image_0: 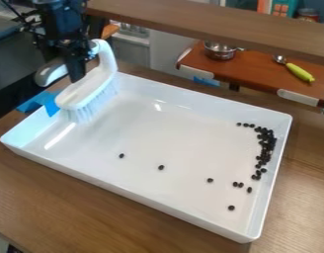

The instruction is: Sweep into pile

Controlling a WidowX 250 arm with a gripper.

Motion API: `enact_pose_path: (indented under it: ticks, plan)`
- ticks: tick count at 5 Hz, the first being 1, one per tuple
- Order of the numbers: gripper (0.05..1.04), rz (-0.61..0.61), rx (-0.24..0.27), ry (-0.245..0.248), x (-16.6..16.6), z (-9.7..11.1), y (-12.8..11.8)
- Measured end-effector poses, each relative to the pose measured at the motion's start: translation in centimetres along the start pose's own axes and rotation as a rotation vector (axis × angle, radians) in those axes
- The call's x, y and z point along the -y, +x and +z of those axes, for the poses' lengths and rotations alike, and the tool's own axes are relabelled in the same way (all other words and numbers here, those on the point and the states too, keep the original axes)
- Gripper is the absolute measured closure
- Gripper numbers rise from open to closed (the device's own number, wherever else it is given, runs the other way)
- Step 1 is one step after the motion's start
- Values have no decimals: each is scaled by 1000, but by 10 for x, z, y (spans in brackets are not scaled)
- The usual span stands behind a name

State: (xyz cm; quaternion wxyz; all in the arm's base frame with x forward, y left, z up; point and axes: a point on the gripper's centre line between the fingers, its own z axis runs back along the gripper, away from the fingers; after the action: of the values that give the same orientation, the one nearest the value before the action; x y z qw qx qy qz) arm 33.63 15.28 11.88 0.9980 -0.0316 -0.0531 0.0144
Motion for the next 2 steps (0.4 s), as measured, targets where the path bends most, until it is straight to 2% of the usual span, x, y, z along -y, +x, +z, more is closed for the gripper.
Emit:
enact_pose_path:
  ticks: [1,2]
  plan:
    - [591,-33,27,9,-22,0,-8]
    - [591,-30,22,19,-40,0,-18]
